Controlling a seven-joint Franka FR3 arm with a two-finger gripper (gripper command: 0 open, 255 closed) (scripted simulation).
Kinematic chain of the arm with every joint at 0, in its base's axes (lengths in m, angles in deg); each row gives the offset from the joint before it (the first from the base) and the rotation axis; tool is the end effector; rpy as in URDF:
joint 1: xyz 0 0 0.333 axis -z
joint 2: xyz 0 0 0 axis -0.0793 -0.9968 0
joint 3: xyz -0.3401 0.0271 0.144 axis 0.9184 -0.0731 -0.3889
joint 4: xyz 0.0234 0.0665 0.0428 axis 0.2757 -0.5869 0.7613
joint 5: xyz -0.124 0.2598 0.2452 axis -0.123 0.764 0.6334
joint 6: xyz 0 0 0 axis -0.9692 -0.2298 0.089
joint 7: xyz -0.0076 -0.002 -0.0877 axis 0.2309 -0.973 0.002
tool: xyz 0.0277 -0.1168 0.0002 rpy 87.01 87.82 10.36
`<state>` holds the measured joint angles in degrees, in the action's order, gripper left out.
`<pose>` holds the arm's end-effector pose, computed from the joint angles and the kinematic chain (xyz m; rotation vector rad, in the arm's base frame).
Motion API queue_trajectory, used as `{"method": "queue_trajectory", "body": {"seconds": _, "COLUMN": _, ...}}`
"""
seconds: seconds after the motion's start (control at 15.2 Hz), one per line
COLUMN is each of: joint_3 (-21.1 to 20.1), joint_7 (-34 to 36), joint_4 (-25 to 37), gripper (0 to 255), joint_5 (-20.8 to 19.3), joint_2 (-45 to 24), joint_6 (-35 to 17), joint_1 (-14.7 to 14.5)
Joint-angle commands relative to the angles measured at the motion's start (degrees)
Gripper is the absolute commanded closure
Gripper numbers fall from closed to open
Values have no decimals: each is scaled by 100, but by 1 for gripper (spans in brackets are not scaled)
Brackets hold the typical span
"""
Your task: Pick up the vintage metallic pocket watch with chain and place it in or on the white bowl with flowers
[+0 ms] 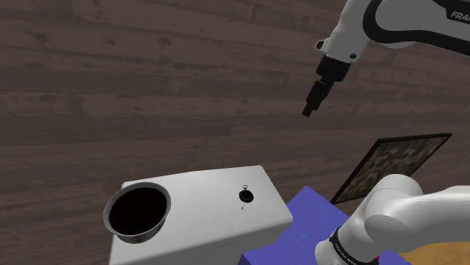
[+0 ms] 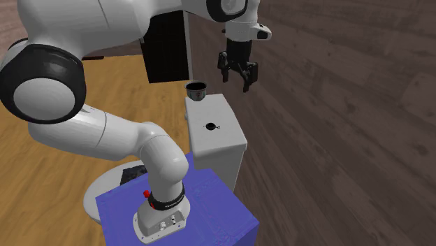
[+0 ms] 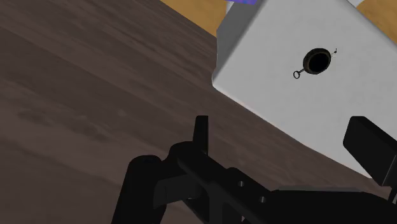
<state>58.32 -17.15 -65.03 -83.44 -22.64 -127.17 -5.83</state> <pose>0.2532 -0.0062 0.6453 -3.0520 -0.2519 -0.0516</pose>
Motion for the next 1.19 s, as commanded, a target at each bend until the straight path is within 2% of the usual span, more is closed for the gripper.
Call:
{"method": "queue_trajectory", "body": {"seconds": 0.0, "joint_3": 0, "joint_7": 0, "joint_4": 0, "gripper": 0, "joint_5": 0, "joint_2": 0, "joint_6": 0, "joint_1": 0}}
{"method": "queue_trajectory", "body": {"seconds": 0.59, "joint_3": -750, "joint_7": 379, "joint_4": -1280, "gripper": 0, "joint_5": 358, "joint_2": -112, "joint_6": -1334, "joint_1": -390}}
{"method": "queue_trajectory", "body": {"seconds": 1.12, "joint_3": -1481, "joint_7": 737, "joint_4": -2026, "gripper": 0, "joint_5": 693, "joint_2": -766, "joint_6": -2681, "joint_1": -791}}
